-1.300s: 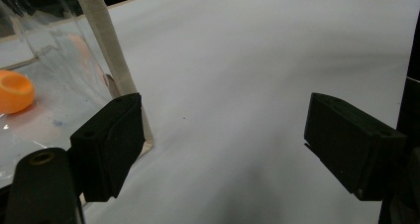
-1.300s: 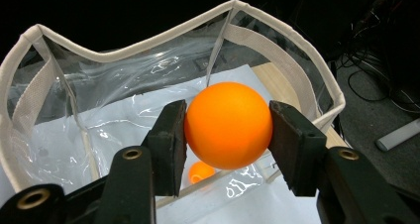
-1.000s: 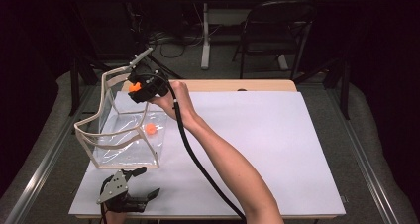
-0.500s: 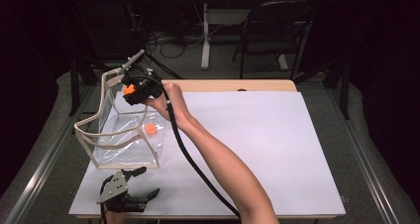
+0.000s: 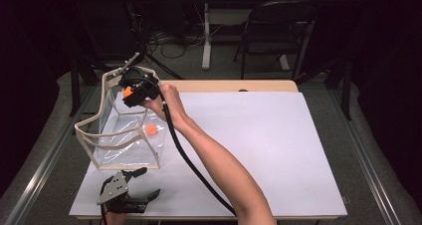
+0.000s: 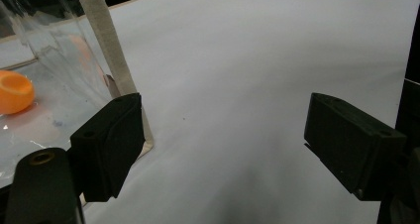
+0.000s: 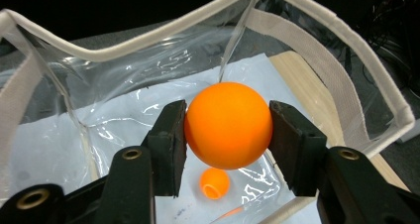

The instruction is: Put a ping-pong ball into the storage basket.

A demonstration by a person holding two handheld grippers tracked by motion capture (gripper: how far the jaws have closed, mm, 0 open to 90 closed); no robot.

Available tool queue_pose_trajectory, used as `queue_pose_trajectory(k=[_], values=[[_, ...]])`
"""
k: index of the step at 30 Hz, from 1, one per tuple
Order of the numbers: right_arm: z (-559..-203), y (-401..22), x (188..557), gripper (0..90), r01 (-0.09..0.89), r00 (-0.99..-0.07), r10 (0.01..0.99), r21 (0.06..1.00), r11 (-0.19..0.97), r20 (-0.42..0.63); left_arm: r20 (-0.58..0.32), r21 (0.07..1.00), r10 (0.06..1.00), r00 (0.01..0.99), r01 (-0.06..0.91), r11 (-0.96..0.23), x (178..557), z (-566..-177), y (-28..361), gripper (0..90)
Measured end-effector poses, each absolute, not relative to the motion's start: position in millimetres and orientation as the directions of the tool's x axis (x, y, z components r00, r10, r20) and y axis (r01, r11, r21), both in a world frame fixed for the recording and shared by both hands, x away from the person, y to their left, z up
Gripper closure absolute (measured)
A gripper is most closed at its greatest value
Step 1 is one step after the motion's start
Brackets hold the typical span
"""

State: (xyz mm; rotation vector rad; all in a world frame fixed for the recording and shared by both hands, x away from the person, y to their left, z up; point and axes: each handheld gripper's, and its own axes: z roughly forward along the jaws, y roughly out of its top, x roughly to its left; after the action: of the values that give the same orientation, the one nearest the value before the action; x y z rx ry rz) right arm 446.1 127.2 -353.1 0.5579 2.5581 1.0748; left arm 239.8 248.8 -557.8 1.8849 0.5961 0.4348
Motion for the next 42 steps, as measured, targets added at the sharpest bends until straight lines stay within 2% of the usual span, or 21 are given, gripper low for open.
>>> queue_pose_trajectory(k=[4,5,6,9,11,13,16,25,42], values=[[-357.9,130.8,451.7,48.9,0.249,-0.874,0.469,0.708,0.66,-0.13,0.021,0.928,0.587,0.81,0.203,-0.313,239.9,-557.9,248.4,15.8],[-359.1,131.2,453.0,39.8,0.262,-0.87,0.477,0.704,0.66,-0.124,0.022,0.928,0.587,0.809,0.202,-0.312,239.7,-557.7,248.4,15.8],[-359.1,131.2,453.0,39.8,0.262,-0.87,0.477,0.704,0.66,-0.124,0.022,0.928,0.587,0.809,0.202,-0.312,239.7,-557.7,248.4,15.8],[-359.1,126.7,453.0,29.0,0.281,-0.87,0.484,0.712,0.644,-0.094,0.024,0.928,0.59,0.807,0.202,-0.314,239.4,-557.6,248.8,15.8],[-358.3,124.4,452.8,28.0,0.284,-0.872,0.483,0.718,0.636,-0.082,0.023,0.928,0.588,0.809,0.202,-0.314,239.5,-557.7,248.5,15.8],[-356.8,119.1,451.5,20.5,0.282,-0.869,0.488,0.733,0.619,-0.078,0.024,0.926,0.585,0.81,0.202,-0.319,239.5,-557.8,248.0,15.8],[-352.8,107.8,447.7,14.6,0.276,-0.88,0.472,0.747,0.605,-0.058,0.024,0.925,0.586,0.81,0.204,-0.321,239.5,-558.2,247.8,15.8],[-344.0,73.7,438.3,6.9,0.258,-0.892,0.45,0.782,0.567,-0.032,0.031,0.924,0.593,0.805,0.203,-0.324,240.4,-558.2,245.2,15.8],[-357.1,25.5,430.0,2.3,0.269,-0.885,0.464,0.784,0.559,-0.026,0.034,0.919,0.591,0.806,0.207,-0.336,241.3,-558.0,243.3,15.8]])
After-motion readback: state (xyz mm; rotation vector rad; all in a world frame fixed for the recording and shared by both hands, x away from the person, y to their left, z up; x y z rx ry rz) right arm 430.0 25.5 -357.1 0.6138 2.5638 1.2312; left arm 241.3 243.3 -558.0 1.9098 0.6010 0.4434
